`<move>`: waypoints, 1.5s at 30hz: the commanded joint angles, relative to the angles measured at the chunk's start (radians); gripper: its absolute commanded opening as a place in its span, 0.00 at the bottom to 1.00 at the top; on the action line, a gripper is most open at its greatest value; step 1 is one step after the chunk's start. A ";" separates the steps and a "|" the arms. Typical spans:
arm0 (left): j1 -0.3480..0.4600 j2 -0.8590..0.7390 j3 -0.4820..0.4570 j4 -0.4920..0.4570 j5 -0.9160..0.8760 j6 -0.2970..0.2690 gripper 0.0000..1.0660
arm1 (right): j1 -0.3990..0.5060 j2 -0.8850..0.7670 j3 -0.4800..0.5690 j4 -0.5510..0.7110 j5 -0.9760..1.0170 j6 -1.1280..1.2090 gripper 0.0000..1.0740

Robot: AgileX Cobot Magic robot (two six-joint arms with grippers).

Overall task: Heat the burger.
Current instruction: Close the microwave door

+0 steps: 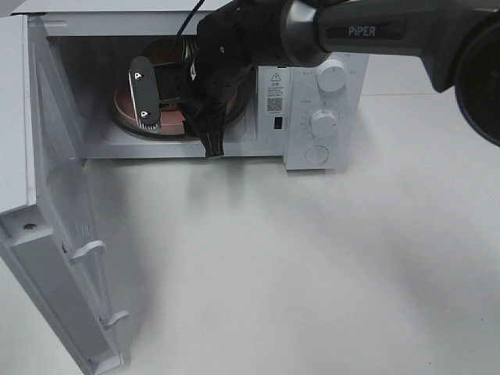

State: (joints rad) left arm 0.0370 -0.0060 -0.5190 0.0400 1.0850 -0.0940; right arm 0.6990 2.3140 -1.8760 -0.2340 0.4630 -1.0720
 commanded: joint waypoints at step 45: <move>-0.001 -0.018 0.002 -0.003 -0.012 0.005 0.85 | -0.003 -0.618 0.859 0.004 -0.191 0.347 0.70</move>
State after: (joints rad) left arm 0.0370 -0.0060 -0.5190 0.0400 1.0850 -0.0900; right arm 0.6990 1.7120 -1.0270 -0.2340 0.2730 -0.7480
